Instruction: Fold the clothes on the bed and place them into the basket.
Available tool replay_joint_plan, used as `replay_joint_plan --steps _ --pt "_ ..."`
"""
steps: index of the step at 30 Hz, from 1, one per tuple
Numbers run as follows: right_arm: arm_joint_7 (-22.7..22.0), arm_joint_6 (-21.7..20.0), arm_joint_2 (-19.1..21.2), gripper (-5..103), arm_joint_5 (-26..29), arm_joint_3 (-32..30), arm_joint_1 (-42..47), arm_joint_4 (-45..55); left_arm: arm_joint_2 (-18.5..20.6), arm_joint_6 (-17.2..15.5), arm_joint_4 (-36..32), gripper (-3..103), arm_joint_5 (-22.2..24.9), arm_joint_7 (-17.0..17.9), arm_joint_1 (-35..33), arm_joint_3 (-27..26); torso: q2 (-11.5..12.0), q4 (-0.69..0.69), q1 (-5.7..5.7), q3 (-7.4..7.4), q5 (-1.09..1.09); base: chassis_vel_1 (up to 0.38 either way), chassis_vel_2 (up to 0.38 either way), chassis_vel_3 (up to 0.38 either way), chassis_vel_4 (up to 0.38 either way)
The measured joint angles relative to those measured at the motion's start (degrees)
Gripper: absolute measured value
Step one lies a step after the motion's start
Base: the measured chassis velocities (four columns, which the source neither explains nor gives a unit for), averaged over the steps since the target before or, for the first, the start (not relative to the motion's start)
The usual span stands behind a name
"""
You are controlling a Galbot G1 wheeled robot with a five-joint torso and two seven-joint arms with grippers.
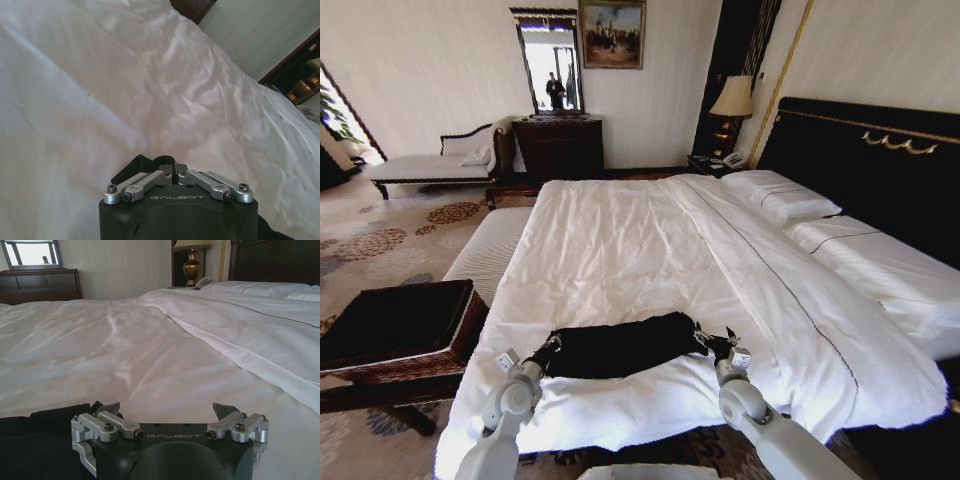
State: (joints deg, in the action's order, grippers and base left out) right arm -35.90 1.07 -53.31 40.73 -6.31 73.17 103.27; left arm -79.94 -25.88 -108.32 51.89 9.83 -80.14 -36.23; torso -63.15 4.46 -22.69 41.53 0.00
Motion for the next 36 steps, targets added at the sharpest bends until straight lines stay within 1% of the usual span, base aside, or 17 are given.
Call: replay_joint_plan --steps 4,10,16,22,27,28,29,30,31,32,33,34,35,36 --pt "0.0 0.1 0.2 100 0.1 -0.3 0.4 0.7 -0.3 1.4 0.4 0 1.3 0.0 0.8 -0.6 0.0 0.00 0.00 0.00 0.00 0.000 0.000 0.000 0.000" --pt "0.0 0.1 0.4 100 0.1 -0.8 1.2 1.1 -0.5 2.0 1.2 0 1.8 0.1 1.6 -1.5 0.0 0.00 0.00 0.00 0.00 0.000 0.000 0.000 0.000" --pt "0.1 0.3 0.5 100 -0.1 -1.3 2.0 1.1 -0.2 1.9 1.7 0 2.9 0.7 2.6 -2.7 0.0 0.01 0.00 0.00 0.00 0.000 0.000 0.000 0.000" --pt "0.1 0.5 0.4 100 -0.6 -1.3 2.1 1.0 0.0 1.6 2.2 0 3.1 1.0 2.9 -3.5 0.0 0.01 0.00 0.00 0.00 0.000 0.000 0.000 0.000" --pt "0.2 0.8 0.4 100 -0.7 -1.3 2.0 0.9 0.4 0.7 2.4 0 3.0 1.7 2.7 -4.3 0.0 0.00 0.00 0.00 0.01 0.000 0.000 0.000 0.000" --pt "0.3 0.9 0.3 100 -0.7 -1.3 2.0 0.9 0.4 0.6 2.4 -3 2.8 1.8 2.4 -4.3 0.0 0.00 0.00 0.00 0.00 0.000 0.000 0.000 0.000" --pt "0.3 0.9 0.3 100 -0.7 -1.3 2.0 0.9 0.4 0.6 2.4 -3 2.7 1.8 2.3 -4.3 0.0 0.00 0.00 0.00 0.00 0.000 0.000 0.000 0.000" --pt "0.4 1.1 0.2 100 -0.8 -1.3 1.8 0.7 0.3 0.7 2.1 8 2.2 1.8 1.7 -4.1 0.0 -0.01 0.00 0.00 0.01 0.000 0.000 0.000 0.000" --pt "0.6 1.3 0.2 100 -0.8 -1.3 1.7 0.5 0.2 0.8 1.8 8 1.6 1.4 1.2 -4.1 0.0 -0.01 0.00 0.00 0.00 0.000 0.000 0.000 0.000" --pt "1.0 1.7 0.1 100 -0.7 -1.3 1.4 0.3 0.1 0.9 1.3 12 0.9 1.2 0.7 -4.0 0.0 -0.01 0.00 0.00 0.00 0.000 0.000 0.000 0.000" --pt "1.0 1.7 0.1 100 -0.7 -1.3 1.4 0.3 0.1 0.9 1.3 12 0.9 1.2 0.7 -4.0 0.0 -0.01 0.00 0.00 0.00 0.000 0.000 0.000 0.000" --pt "1.2 1.9 0.0 100 -0.7 -1.3 1.3 0.2 0.1 0.9 1.2 18 0.6 1.1 0.5 -4.0 0.0 -0.01 0.00 0.00 0.00 0.000 0.000 0.000 0.000" --pt "1.6 2.2 0.0 100 -0.4 -1.3 1.0 -0.1 0.0 1.1 0.9 18 0.1 1.0 0.2 -4.1 0.0 -0.01 0.00 0.00 0.00 0.000 0.000 0.000 0.000" --pt "2.9 2.8 -0.1 100 1.2 -1.8 0.2 -0.6 0.1 1.4 -0.2 24 -0.5 0.9 -0.7 -4.5 0.0 0.00 0.00 0.00 0.00 0.000 0.000 0.000 0.000"
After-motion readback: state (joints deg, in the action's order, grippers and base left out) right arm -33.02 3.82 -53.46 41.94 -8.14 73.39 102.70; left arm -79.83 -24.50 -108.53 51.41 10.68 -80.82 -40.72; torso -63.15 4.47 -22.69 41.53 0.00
